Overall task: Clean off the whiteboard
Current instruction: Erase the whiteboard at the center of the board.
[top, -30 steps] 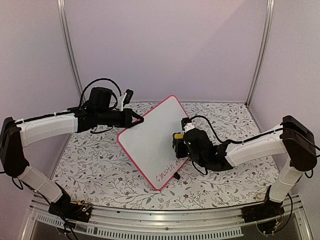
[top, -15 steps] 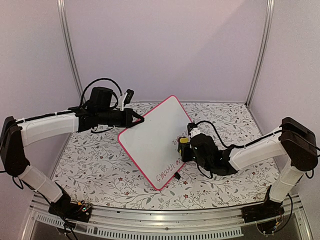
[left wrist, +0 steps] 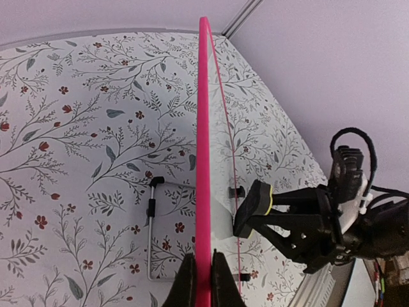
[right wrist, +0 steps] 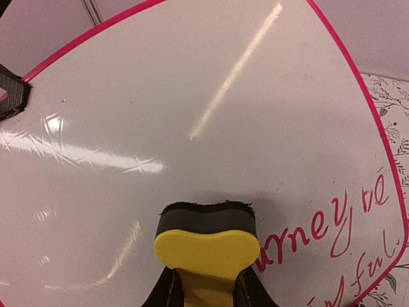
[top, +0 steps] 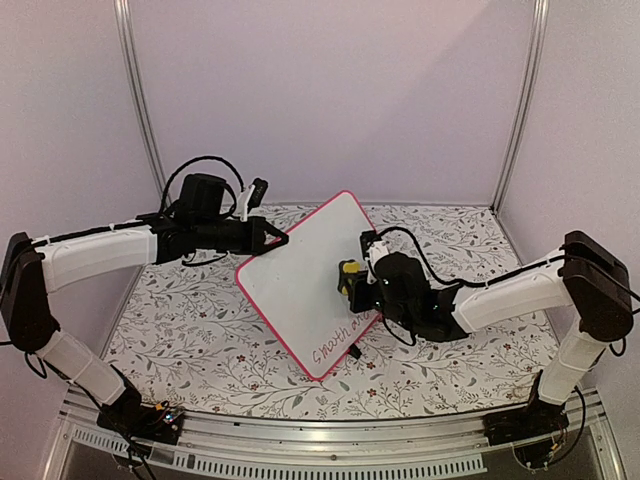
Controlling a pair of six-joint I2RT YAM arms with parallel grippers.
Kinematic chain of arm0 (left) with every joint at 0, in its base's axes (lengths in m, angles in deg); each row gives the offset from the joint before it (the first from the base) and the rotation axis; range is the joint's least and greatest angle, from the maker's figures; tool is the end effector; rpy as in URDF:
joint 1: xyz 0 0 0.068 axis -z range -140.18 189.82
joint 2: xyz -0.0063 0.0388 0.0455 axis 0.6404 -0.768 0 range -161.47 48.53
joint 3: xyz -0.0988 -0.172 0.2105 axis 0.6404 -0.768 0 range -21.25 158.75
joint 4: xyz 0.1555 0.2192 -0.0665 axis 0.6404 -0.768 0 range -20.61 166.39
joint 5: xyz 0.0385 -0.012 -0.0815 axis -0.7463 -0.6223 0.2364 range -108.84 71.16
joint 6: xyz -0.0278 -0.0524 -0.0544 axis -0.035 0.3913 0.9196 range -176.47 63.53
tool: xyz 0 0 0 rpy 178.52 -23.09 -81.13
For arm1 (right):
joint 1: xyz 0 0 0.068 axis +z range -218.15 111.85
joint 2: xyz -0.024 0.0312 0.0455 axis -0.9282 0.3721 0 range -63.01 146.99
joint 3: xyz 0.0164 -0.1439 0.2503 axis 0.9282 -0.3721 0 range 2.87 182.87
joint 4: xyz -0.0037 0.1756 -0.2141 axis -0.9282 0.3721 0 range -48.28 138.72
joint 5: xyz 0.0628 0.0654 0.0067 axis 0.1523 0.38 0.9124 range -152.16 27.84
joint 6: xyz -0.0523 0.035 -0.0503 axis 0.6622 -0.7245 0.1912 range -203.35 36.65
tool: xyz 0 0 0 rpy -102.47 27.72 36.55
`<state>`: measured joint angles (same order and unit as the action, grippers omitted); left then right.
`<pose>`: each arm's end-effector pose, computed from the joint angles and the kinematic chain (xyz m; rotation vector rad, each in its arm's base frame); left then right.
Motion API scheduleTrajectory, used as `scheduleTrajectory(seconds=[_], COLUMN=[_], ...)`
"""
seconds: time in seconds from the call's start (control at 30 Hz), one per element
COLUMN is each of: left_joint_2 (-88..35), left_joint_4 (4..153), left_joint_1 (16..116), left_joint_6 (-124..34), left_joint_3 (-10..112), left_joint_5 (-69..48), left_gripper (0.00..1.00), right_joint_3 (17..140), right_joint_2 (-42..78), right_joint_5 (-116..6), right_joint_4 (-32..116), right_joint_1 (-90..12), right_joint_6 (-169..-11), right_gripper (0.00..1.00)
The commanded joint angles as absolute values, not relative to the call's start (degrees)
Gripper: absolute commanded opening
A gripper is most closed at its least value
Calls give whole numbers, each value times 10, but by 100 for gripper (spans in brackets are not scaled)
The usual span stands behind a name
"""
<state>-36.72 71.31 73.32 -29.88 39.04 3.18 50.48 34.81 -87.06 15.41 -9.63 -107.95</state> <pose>0.3016 -0.2310 0.2682 0.3810 2.1923 -1.0109 0.2323 0.3233 0.1737 -0.3031 1.9607 0.5231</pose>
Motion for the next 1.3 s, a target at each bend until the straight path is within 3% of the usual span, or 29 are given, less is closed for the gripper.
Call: scheduleTrajectory(seconds=[0.0, 0.5, 0.97, 1.27], left_joint_2=[-394, -393, -391, -389], left_joint_4=[685, 688, 685, 686], left_joint_1=[745, 745, 746, 746], left_joint_6=[-358, -355, -357, -357], left_joint_3=[383, 383, 383, 383], left_joint_5=[-7, 1, -4, -5], left_gripper=[0, 0, 0, 0], right_joint_3=[534, 444, 537, 503], right_joint_2=[363, 348, 360, 367], right_joint_5=[-856, -853, -870, -843], right_joint_4=[142, 136, 156, 149], right_joint_1=[-92, -90, -118, -121], right_joint_6=[-1063, -1120, -1065, -1092], right_gripper=[22, 22, 22, 22])
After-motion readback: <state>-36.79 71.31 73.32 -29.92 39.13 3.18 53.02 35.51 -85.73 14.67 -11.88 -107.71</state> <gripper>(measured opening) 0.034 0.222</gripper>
